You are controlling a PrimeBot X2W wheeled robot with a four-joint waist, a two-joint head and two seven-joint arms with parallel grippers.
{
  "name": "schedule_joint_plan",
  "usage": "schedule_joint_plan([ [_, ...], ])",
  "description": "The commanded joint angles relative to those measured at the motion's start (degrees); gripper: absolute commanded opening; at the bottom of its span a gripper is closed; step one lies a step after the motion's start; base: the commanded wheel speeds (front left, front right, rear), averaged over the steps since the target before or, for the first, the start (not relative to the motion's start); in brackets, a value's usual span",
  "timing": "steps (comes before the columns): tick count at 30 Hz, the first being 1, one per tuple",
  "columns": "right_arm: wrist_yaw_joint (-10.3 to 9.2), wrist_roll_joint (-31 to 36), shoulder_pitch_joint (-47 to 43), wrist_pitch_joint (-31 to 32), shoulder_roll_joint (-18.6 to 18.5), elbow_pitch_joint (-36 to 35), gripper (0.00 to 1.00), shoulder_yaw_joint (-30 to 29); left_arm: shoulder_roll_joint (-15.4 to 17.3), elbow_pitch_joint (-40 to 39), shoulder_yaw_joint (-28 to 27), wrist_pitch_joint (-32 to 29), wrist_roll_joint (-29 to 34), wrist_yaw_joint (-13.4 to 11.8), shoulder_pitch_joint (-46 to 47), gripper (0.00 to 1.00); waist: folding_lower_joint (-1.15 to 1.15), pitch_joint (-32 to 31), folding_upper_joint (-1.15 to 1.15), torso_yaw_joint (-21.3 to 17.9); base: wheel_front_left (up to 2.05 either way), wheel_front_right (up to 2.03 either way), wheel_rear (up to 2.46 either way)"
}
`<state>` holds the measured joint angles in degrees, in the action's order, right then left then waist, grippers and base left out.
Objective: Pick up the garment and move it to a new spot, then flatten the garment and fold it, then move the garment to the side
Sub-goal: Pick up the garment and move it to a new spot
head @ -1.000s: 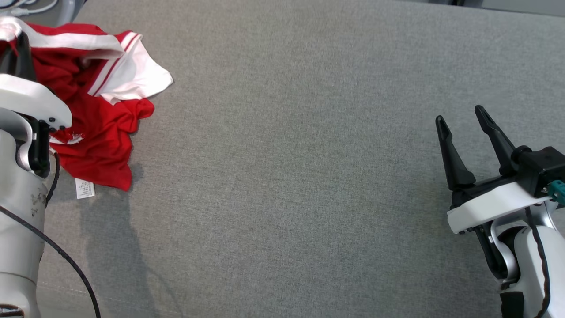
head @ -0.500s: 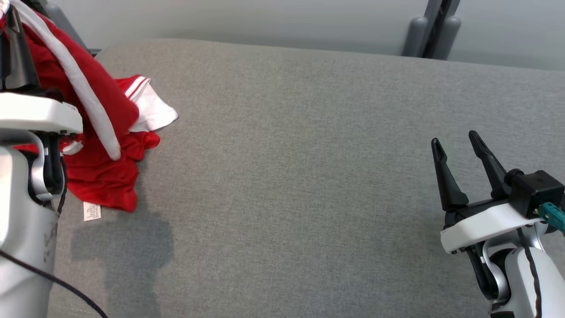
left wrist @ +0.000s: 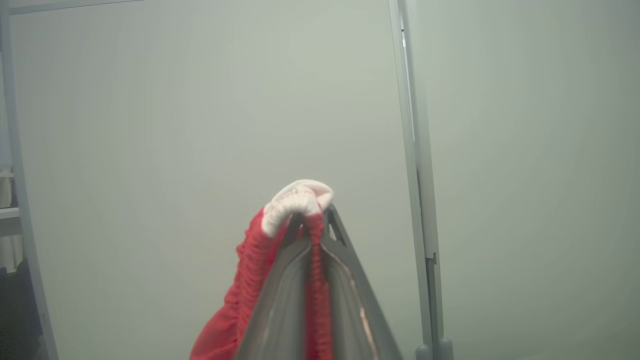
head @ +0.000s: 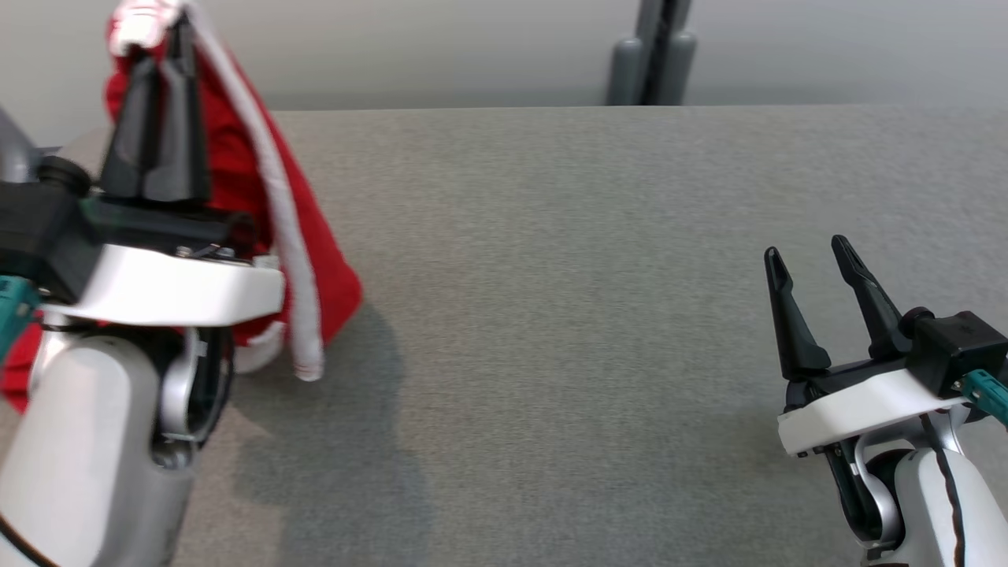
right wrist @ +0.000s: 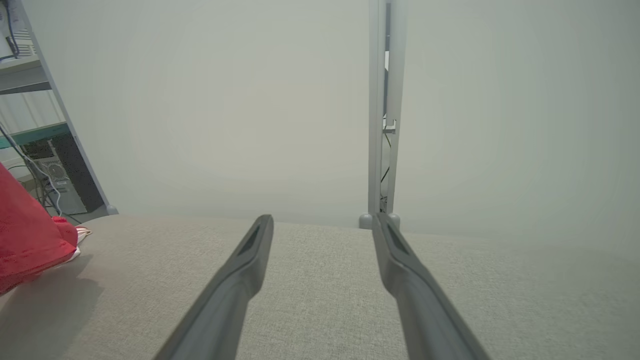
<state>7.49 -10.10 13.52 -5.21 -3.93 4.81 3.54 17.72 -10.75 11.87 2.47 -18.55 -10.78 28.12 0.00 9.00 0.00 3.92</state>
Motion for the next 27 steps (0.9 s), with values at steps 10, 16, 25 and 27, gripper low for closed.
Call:
schedule_joint_plan([
  [10,0.01,-1.0,0.3,-1.1,0.6,0.5,1.00,-0.7,-6.2,-2.5,11.4,-1.8,2.2,3.7,6.8,0.00,0.00,2.6,0.00,-14.6,0.00,0.00,0.00],
  [16,0.01,-1.3,-0.3,-1.9,0.8,0.7,1.00,-2.2,-9.7,3.4,17.9,-1.8,2.4,6.1,8.3,0.00,0.00,4.5,0.00,-17.5,0.00,0.00,0.00],
  [25,0.01,-1.7,0.0,-2.2,0.9,1.2,1.00,-2.1,-8.4,12.7,22.0,-0.3,2.0,7.7,2.2,0.00,0.00,6.6,0.00,-15.4,0.00,0.00,0.00],
  [27,0.01,-1.6,0.1,-2.0,0.9,1.3,1.00,-1.9,-7.4,13.5,22.0,0.1,1.7,7.6,0.1,0.00,0.00,6.7,0.00,-14.2,0.00,0.00,0.00],
])
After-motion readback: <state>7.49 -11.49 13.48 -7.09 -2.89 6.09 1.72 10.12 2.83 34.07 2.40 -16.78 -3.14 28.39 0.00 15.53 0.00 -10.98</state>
